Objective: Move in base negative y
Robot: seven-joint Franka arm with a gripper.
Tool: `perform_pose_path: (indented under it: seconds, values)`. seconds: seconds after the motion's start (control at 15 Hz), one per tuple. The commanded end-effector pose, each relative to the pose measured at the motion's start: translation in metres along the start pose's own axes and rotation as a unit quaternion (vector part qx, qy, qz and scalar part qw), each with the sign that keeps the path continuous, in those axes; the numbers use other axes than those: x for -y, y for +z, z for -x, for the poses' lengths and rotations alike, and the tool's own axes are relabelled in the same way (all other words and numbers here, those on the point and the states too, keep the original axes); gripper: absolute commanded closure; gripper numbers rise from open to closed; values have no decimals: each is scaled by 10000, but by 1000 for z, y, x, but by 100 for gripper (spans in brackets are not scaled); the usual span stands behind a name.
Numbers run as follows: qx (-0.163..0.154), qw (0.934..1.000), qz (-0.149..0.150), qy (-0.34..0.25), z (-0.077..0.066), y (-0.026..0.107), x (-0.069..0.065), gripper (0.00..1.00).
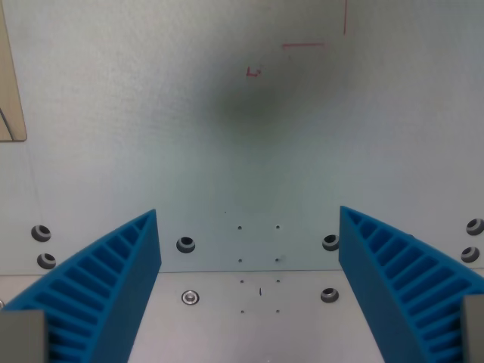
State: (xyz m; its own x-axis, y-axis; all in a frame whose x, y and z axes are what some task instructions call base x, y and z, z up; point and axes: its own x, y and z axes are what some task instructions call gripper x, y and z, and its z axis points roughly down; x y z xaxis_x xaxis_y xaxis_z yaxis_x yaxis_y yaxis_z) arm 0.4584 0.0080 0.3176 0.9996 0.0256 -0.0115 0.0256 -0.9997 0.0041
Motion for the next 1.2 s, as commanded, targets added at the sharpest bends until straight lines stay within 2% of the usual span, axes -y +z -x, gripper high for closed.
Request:
perform_pose_path:
  seconds: [0.07,1.2]
  values:
    - [-21,10000,-1,0,0,-2,-5,0]
    - [-21,10000,-1,0,3,0,-90,0]
